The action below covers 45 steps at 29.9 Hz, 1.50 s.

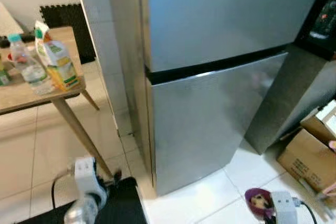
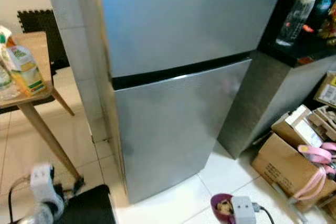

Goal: Restocking fridge

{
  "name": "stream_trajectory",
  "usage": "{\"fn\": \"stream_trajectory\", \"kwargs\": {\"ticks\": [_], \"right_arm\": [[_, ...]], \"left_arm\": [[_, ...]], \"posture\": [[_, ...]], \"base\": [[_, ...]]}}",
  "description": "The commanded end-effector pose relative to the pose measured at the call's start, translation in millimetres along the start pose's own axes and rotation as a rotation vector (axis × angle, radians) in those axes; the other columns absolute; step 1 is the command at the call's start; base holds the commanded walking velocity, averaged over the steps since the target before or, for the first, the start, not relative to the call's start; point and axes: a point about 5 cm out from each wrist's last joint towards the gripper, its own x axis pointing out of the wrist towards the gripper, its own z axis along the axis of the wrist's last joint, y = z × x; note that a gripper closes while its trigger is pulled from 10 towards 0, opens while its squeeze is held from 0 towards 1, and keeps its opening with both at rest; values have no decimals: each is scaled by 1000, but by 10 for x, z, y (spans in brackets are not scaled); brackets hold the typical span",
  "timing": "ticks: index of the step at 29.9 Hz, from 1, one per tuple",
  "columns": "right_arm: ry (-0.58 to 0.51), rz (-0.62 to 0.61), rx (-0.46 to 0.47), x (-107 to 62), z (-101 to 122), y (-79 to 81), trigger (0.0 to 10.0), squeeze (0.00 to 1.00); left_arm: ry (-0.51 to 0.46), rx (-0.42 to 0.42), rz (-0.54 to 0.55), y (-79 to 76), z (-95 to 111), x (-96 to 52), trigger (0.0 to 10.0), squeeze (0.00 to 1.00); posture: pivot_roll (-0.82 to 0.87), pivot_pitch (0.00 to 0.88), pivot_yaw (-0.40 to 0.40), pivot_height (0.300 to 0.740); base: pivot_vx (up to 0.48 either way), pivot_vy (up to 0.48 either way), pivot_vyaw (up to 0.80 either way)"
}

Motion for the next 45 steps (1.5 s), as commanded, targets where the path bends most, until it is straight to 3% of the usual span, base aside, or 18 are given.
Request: {"fn": "stream_trajectory", "kwargs": {"ticks": [1,2,5,6,7,8,11,12,15,17,23,24,25,26,30,36,40,45], "right_arm": [[-21,1,-2,4,27,7,10000,0],[-21,1,-1,3,25,4,10000,0],[-20,1,-1,1,21,3,10000,0],[-19,1,-1,0,19,3,10000,0],[-19,1,-1,0,19,3,10000,0],[-18,1,0,0,18,3,10000,0],[-17,2,1,-2,10,9,10000,0],[-17,2,1,-2,10,9,10000,0],[-16,5,1,-2,3,22,10000,0],[-15,6,0,-2,-1,26,10000,0],[-19,4,5,-4,-3,30,10000,0],[-21,4,6,-4,-2,32,10000,0],[-21,4,6,-4,-2,32,10000,0],[-24,5,6,-4,-1,34,10000,0],[-33,8,5,-13,-4,28,10000,0],[-40,14,-3,-29,-18,12,10000,0],[-51,0,-1,-94,-88,-69,10000,0],[-55,-11,-1,-183,-199,-140,10000,0]], "left_arm": [[-102,5,6,172,264,-20,10000,0],[-197,-3,-38,207,485,0,10000,0],[-303,0,-113,215,740,9,10000,0],[-340,12,-150,206,837,8,10000,102],[-340,12,-150,206,837,8,10000,102],[-376,18,-212,181,946,7,10000,1000],[-460,66,-596,-55,1307,-90,10000,1000],[-460,66,-596,-55,1307,-90,10000,1000],[-459,110,-784,-186,1523,-175,10000,1000],[-420,154,-866,-233,1544,-208,10000,1000],[-374,263,-882,-314,1643,-108,10000,1000],[-373,289,-862,-339,1685,-73,10000,388],[-373,289,-862,-339,1685,-73,10000,388],[-373,303,-853,-366,1727,-43,10000,0],[-393,331,-770,-407,1844,61,10000,0],[-405,329,-749,-471,1873,135,10000,0],[-375,327,-779,-665,1772,260,10000,0],[-338,331,-796,-756,1704,332,10000,0]], "posture": [[-67,0,-58,740],[-67,0,-58,740],[-69,0,-57,740],[-69,0,-57,740],[-69,0,-57,740],[-69,0,-57,740],[-67,0,-56,740],[-67,0,-56,740],[-61,0,-57,740],[-62,0,-54,740],[-63,0,-50,740],[-65,0,-49,740],[-65,0,-49,740],[-67,0,-50,740],[-63,18,-57,740],[-74,51,-56,740],[-106,117,-42,740],[-133,182,-33,740]], "base": [[0,0,0],[0,0,0],[0,0,0],[0,0,0],[0,0,0],[0,0,0],[0,0,0],[0,0,0],[0,0,0],[0,0,0],[0,0,0],[0,0,0],[0,0,0],[0,0,0],[0,0,0],[0,0,0],[0,0,0],[0,0,0]]}}
